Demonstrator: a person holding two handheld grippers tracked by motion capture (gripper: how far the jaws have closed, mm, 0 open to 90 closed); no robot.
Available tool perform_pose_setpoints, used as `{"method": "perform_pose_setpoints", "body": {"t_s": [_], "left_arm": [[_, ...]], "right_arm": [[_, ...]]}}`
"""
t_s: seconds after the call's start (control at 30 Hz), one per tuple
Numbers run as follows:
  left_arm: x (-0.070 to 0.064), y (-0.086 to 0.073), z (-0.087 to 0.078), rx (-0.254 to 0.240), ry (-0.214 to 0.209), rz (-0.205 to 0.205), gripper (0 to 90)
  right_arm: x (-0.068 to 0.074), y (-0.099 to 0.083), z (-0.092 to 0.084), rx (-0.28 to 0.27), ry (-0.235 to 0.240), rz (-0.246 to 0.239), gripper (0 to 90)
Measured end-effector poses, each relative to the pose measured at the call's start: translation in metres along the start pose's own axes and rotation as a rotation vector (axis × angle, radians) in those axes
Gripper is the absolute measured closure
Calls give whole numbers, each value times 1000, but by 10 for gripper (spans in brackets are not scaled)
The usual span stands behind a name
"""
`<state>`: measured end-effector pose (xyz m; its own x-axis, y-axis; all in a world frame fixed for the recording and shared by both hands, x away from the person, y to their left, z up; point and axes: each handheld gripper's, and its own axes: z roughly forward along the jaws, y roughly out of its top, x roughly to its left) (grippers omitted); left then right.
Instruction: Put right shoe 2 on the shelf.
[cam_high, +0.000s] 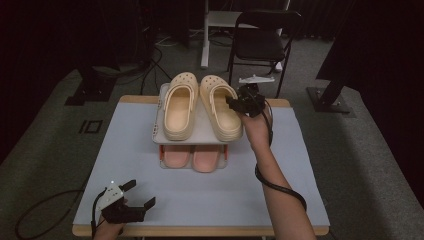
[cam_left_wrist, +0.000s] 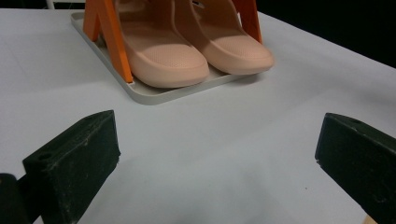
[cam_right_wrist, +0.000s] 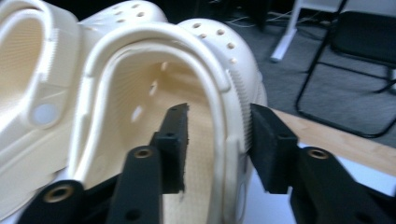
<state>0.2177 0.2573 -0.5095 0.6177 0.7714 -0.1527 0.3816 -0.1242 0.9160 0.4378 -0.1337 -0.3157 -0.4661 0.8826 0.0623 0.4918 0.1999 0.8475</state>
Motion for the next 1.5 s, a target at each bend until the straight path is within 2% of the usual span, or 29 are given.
{"method": "perform_pose_setpoints", "body": {"t_s": [0.17, 0.33, 0.4, 0.57, 0.6, 0.7, 0.77, 0.87, 1.07, 1.23, 1.33, 1.37, 1.5], "left_arm": [[0, 0, 1, 3, -2, 2, 0], [-1, 0, 3, 4, -2, 1, 0], [-2, 0, 3, 7, -3, 4, 0], [-2, -1, 4, 8, -2, 5, 0], [-2, -1, 4, 8, -2, 5, 0], [-2, -1, 4, 9, -1, 8, 0], [-2, -1, 4, 10, -3, 8, 0], [-2, 0, 4, 11, -2, 8, 0], [-3, 0, 5, 11, -4, 9, 0], [-2, 0, 6, 15, -7, 5, 0], [-3, 0, 7, 14, -6, 9, 0], [-3, 0, 7, 15, -6, 11, 0], [-3, 0, 6, 13, -7, 5, 0]], "right_arm": [[-5, -6, -13, -20, 45, 13, 535], [-10, -11, -29, -39, 89, 15, 530], [-12, -13, -36, -48, 86, 3, 539], [-17, -23, -50, -68, 66, -19, 685], [-17, -23, -50, -68, 66, -19, 685], [-21, -33, -56, -60, 57, -35, 830], [-21, -39, -57, -44, 52, -49, 899], [-22, -49, -54, -15, 69, -67, 900], [-20, -64, -48, 12, 112, -59, 900], [-16, -66, -45, 4, 134, -45, 900], [-11, -65, -41, 11, 136, -55, 900], [-5, -64, -37, 11, 138, -62, 900], [1, -61, -30, 6, 162, -47, 900]]}}
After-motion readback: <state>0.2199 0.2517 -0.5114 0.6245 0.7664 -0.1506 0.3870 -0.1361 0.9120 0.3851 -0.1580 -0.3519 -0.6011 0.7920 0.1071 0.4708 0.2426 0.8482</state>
